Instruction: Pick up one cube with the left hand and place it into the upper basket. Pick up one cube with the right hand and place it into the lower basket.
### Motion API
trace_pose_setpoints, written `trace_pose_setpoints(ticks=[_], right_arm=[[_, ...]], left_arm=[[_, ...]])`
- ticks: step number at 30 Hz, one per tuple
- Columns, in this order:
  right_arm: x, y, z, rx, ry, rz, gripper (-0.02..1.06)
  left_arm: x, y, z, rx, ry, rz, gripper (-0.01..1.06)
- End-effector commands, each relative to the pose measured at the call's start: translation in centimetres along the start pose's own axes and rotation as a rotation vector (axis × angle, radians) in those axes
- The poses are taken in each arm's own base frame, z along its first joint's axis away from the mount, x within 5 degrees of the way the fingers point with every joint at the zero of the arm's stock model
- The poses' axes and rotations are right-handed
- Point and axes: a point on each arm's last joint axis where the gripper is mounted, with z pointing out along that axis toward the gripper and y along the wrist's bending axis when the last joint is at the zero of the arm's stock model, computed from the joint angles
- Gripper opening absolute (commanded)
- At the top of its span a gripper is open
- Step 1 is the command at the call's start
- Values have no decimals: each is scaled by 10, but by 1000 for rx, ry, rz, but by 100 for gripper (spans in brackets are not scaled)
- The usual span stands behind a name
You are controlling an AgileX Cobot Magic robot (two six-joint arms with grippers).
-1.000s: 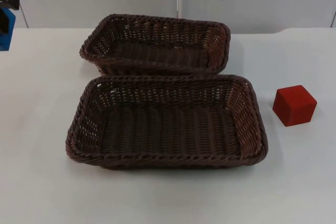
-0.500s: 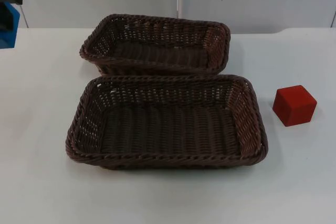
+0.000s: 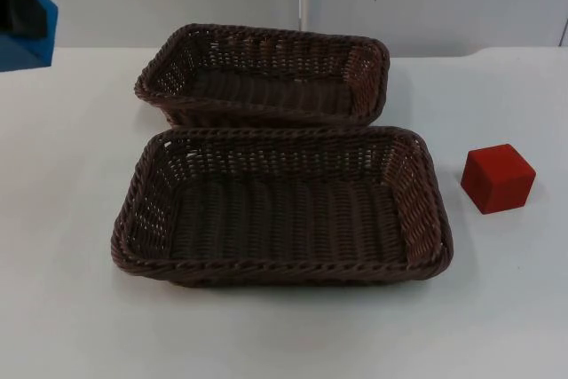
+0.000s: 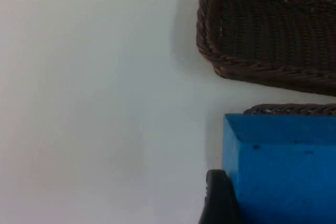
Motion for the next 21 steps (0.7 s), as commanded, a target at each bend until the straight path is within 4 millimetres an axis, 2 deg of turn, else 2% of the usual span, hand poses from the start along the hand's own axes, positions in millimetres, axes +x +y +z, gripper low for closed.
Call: trace_pose_setpoints(ticks=[1, 7, 11, 12, 21], right_arm=[[0, 0, 0, 3, -3, -8, 105], [0, 0, 0, 3, -3, -8, 105], [0, 0, 0, 3, -3, -8, 105], [0, 0, 0, 3, -3, -8, 105], [0, 0, 0, 3, -3, -8, 105]], left_arm=[[-5, -4, 5, 18, -18, -4, 0], [-21, -10, 31, 17, 1, 25, 0], [-39, -16, 57, 27, 14, 39, 0], [-39, -16, 57, 27, 14, 39, 0], [-70, -36, 114, 120, 53, 76, 0]])
